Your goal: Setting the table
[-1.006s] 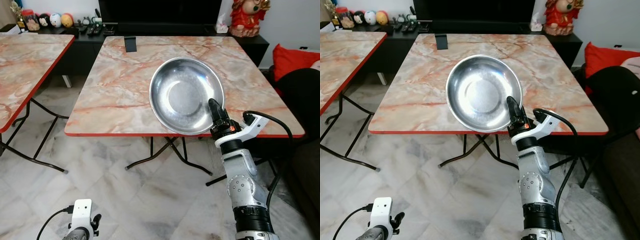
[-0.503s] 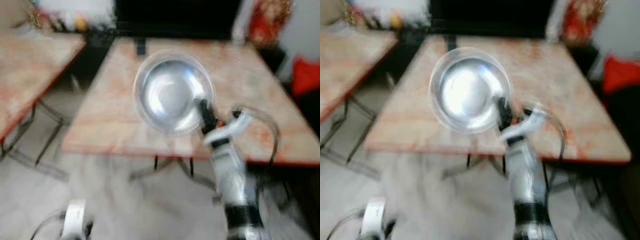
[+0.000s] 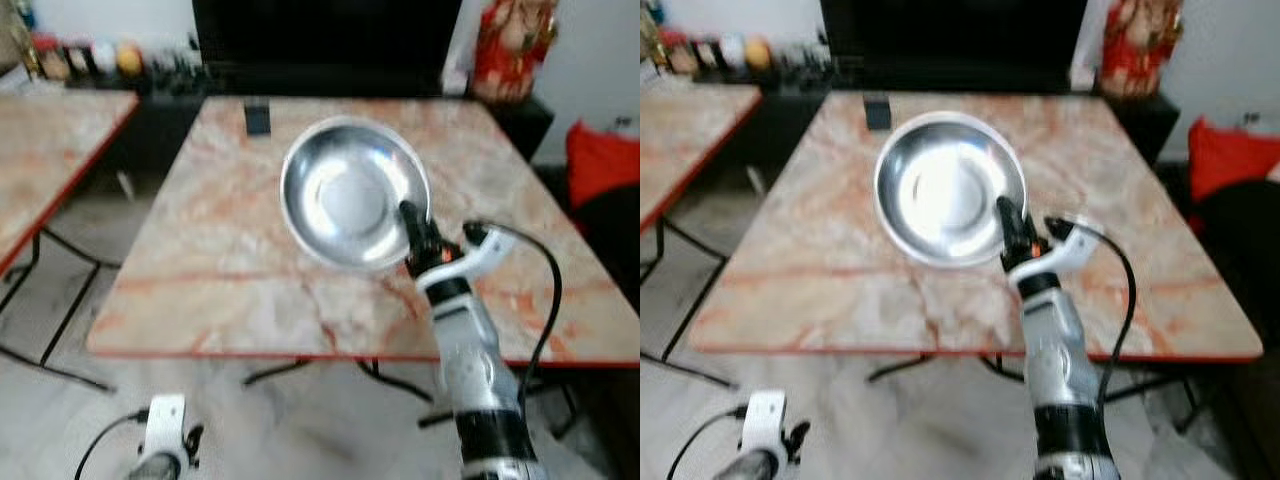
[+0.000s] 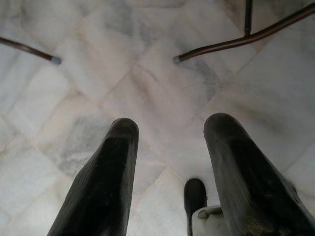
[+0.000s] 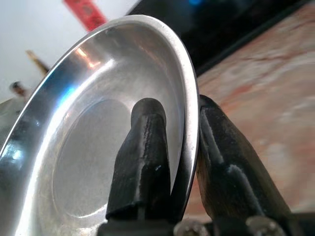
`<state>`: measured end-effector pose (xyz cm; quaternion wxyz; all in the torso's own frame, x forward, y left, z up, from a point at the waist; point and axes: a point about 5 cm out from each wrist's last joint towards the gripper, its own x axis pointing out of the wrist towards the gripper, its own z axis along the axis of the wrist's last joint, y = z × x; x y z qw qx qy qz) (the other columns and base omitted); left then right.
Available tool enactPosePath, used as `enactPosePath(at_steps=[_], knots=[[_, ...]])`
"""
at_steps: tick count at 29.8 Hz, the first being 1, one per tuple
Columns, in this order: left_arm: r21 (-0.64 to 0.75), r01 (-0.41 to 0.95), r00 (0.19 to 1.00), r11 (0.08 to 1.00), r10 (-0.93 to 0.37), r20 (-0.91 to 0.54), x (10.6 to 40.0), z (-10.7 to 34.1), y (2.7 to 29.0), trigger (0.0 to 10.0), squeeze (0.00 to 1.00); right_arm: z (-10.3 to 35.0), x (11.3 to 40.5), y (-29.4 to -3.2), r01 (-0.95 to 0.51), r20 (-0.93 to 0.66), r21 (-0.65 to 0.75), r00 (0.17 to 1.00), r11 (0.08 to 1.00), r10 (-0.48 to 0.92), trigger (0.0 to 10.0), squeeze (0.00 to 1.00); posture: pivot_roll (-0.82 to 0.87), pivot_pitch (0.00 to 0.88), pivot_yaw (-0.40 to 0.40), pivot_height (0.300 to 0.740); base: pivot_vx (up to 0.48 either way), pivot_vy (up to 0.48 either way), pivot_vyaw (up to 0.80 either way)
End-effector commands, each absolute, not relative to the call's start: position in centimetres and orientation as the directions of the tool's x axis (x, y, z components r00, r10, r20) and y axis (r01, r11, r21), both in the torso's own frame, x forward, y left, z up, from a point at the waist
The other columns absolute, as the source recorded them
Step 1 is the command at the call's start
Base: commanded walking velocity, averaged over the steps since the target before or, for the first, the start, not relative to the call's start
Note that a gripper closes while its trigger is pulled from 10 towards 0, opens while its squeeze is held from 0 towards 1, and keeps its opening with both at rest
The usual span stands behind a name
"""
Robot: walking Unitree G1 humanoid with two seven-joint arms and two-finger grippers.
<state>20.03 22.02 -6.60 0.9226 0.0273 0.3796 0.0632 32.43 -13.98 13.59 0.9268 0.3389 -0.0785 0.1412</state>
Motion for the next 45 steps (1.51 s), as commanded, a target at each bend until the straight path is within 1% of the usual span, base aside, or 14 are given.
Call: enactPosePath(at_steps=[1,5,6,7,11,15,17,21,28,32,35,39,45], knots=[[0.093,-0.079,0.694,0.993,0.122,-0.709,19.8,-6.9,21.3,10.0,0.0,13.3,32.3,-15.2,-0.266,0.225,0.604,0.961,0.751,0.16,10.0,0.0,-0.06,0.0,-0.021,0.74,0.0,0.0,0.0],[0.091,-0.081,0.694,0.993,0.121,-0.709,19.8,-6.9,21.4,10.0,0.0,12.6,32.0,-15.5,-0.218,0.178,0.603,0.974,0.767,0.137,10.0,0.0,-0.07,0.0,-0.022,0.74,0.0,0.0,0.0],[0.09,-0.081,0.694,0.993,0.121,-0.709,19.8,-6.9,21.4,10.0,0.0,12.2,31.9,-15.7,-0.191,0.147,0.606,0.981,0.773,0.127,10.0,0.0,-0.07,0.0,-0.024,0.74,0.0,0.0,0.0],[0.088,-0.082,0.694,0.993,0.121,-0.71,19.8,-6.9,21.4,10.0,0.0,11.2,31.6,-16.0,-0.13,0.085,0.615,0.991,0.778,0.099,10.0,0.0,-0.07,0.0,-0.025,0.74,0.0,0.0,0.0],[0.089,-0.082,0.693,0.993,0.121,-0.71,19.8,-6.9,21.4,10.0,0.0,9.6,30.8,-16.4,-0.05,-0.002,0.618,0.998,0.785,0.066,10.0,0.0,-0.07,0.0,-0.025,0.74,0.0,0.0,0.0],[0.095,-0.08,0.691,0.992,0.124,-0.712,19.8,-6.9,21.5,10.0,0.0,8.8,30.2,-16.7,-0.007,-0.048,0.629,0.998,0.778,0.049,10.0,0.0,-0.09,0.0,-0.027,0.74,0.0,0.0,0.0],[0.098,-0.081,0.69,0.992,0.127,-0.713,19.8,-6.9,21.5,10.0,0.0,7.8,29.3,-16.7,0.034,-0.117,0.613,0.992,0.789,0.048,10.0,0.0,-0.09,0.0,-0.028,0.74,0.0,0.0,0.0],[0.099,-0.08,0.69,0.992,0.127,-0.712,19.8,-6.9,21.5,10.0,0.0,7.3,28.6,-17.0,0.066,-0.144,0.613,0.989,0.788,0.029,10.0,0.0,-0.09,0.0,-0.028,0.74,0.0,0.0,0.0],[0.101,-0.081,0.691,0.992,0.129,-0.712,19.8,-6.9,21.5,10.0,0.0,6.8,28.5,-17.2,0.114,-0.186,0.611,0.983,0.783,0.002,10.0,0.0,-0.09,0.0,-0.031,0.74,0.0,0.0,0.0],[0.099,-0.086,0.691,0.991,0.131,-0.711,19.8,-6.9,21.5,10.0,0.0,6.8,28.5,-18.2,0.166,-0.203,0.597,0.978,0.785,-0.053,10.0,0.0,-0.09,0.0,-0.03,0.74,0.0,0.0,0.0],[0.1,-0.085,0.69,0.991,0.131,-0.712,19.8,-6.9,21.5,10.0,0.0,6.9,28.5,-19.4,0.211,-0.206,0.59,0.973,0.779,-0.107,10.0,0.0,-0.09,0.0,-0.029,0.74,0.0,0.0,0.0],[0.1,-0.084,0.69,0.991,0.13,-0.712,19.8,-6.9,21.6,10.0,0.0,6.8,28.2,-20.4,0.242,-0.217,0.577,0.966,0.78,-0.139,10.0,0.0,-0.09,0.0,-0.024,0.74,0.0,0.0,0.0],[0.102,-0.079,0.689,0.992,0.129,-0.713,19.8,-6.9,21.6,10.0,0.0,6.3,27.8,-20.5,0.253,-0.245,0.554,0.96,0.793,-0.135,10.0,0.0,-0.09,0.0,-0.023,0.74,0.0,0.0,0.0]])
